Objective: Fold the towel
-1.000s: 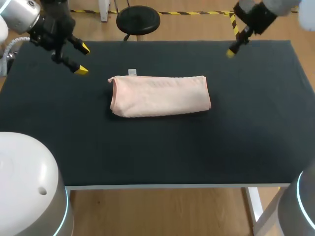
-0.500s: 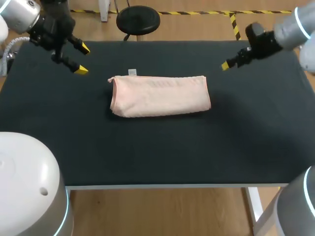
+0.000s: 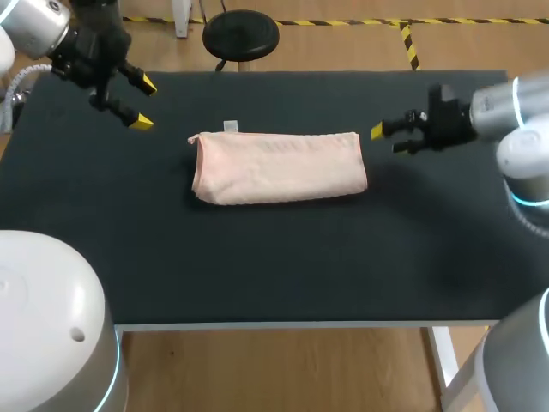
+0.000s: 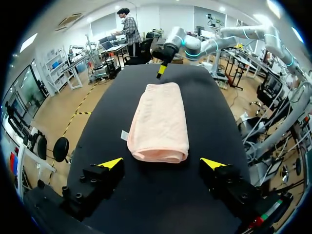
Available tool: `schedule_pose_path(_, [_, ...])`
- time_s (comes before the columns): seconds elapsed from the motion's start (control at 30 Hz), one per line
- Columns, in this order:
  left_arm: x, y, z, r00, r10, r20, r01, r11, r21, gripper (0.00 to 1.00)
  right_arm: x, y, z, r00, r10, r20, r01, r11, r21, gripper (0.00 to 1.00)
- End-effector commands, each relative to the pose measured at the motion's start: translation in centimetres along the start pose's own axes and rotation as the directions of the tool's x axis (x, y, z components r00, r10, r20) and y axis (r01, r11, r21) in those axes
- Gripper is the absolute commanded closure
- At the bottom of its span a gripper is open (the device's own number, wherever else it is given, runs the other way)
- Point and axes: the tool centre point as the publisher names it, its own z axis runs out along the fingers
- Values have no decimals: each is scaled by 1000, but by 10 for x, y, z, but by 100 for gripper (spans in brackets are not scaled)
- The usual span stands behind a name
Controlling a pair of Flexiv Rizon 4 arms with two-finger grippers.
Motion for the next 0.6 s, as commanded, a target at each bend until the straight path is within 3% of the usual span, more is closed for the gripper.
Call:
schedule_pose_path(0.03, [0,1,0,1000,3,2,-3,1000,2,0,-8,-6,16,985,166,-54,-166,986,6,0])
schedule_pose_path(0.6, [0,1,0,1000,3,2,-3,1000,2,0,-2,3,31,993,119,-10,-117,984,132,0])
